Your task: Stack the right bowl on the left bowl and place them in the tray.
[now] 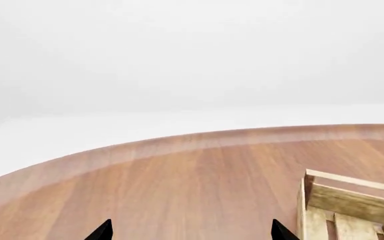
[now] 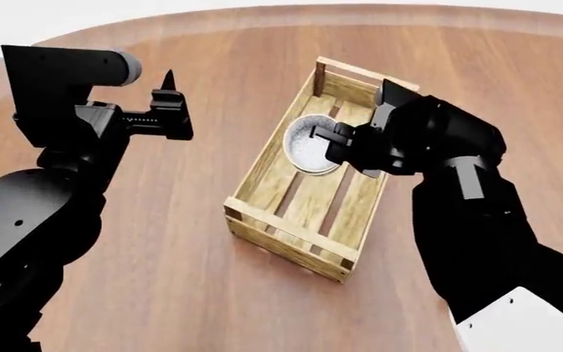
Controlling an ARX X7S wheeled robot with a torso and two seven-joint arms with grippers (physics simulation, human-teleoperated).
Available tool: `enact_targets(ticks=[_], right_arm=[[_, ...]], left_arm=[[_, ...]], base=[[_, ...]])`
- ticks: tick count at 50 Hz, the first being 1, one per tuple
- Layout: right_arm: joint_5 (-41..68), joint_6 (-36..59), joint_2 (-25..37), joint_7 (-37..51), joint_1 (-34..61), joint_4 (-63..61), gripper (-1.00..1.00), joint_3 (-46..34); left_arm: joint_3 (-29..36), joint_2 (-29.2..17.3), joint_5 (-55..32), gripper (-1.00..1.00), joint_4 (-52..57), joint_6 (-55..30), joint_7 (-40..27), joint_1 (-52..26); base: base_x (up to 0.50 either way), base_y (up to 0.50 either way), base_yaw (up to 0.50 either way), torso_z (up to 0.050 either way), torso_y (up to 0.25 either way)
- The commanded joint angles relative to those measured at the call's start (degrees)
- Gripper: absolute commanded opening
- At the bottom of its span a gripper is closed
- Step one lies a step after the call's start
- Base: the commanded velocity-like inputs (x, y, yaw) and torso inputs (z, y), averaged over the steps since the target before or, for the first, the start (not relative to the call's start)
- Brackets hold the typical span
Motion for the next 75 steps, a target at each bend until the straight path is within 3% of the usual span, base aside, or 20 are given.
enact_targets(ticks=[1, 10, 21, 24, 37, 38, 51, 60, 71, 75], right_arm=[[2.3, -0.13, -0.35, -1.74, 0.78, -0.01, -1.0, -0.8], [8.03, -0.33, -0.41, -1.8, 1.22, -0.01, -1.0, -7.54], [6.53, -0.82, -0.39, -1.0, 1.14, -0.01, -1.0, -6.09], [6.08, -0.82, -0.39, -0.93, 1.19, -0.01, -1.0, -5.82], [9.13, -1.62, -0.41, -2.05, 1.47, -0.01, -1.0, -10.35], [9.29, -1.54, -0.41, -1.98, 1.5, -0.01, 1.0, -10.73], [8.43, -6.66, -0.4, -0.37, 2.82, -0.01, 1.0, -11.6], [14.68, -14.64, -0.41, 0.98, 4.64, -0.01, 1.0, -21.67], [16.11, -13.99, -0.41, -0.18, 7.01, -0.01, 1.0, -21.85], [11.56, -15.11, -0.29, -2.81, 8.47, -0.02, 1.0, -19.68]], left_arm=[[0.12, -0.11, -0.08, 1.0, -0.12, 0.47, 0.11, 0.15], [-0.24, 0.01, -0.65, 1.0, -0.63, 0.65, 0.28, 0.22], [0.96, -0.64, 0.44, 1.0, -0.2, 1.53, 0.37, 0.48], [-1.23, 0.38, -1.92, 1.0, -0.61, 0.44, -0.22, 0.58], [-1.16, -0.02, -1.71, 1.0, -1.13, 1.46, 0.22, 0.98], [-1.12, -0.03, -1.68, 1.0, -1.13, 1.51, 0.22, 1.01], [-1.42, -0.2, -2.29, 1.0, -0.88, 1.48, 0.09, 0.93], [-1.35, -0.32, -2.43, 1.0, -0.97, 1.61, 0.09, 1.0], [-1.36, -0.36, -2.77, 1.0, -0.81, 1.44, -0.26, 0.95], [-1.83, -0.45, -3.45, 1.0, -0.22, 0.87, -0.66, 0.89]], base=[[0.0, 0.0, 0.0, 0.0, -0.088], [0.0, 0.0, 0.0, 0.0, -0.003], [0.0, 0.0, 0.0, 0.0, -0.15], [0.0, 0.0, 0.0, 0.0, -0.167], [0.0, 0.0, 0.0, 0.0, 0.0], [0.0, 0.0, 0.0, 0.0, 0.0], [0.0, 0.0, 0.0, 0.0, 0.0], [0.0, 0.0, 0.0, 0.0, 0.0], [0.0, 0.0, 0.0, 0.0, 0.0], [0.0, 0.0, 0.0, 0.0, 0.0]])
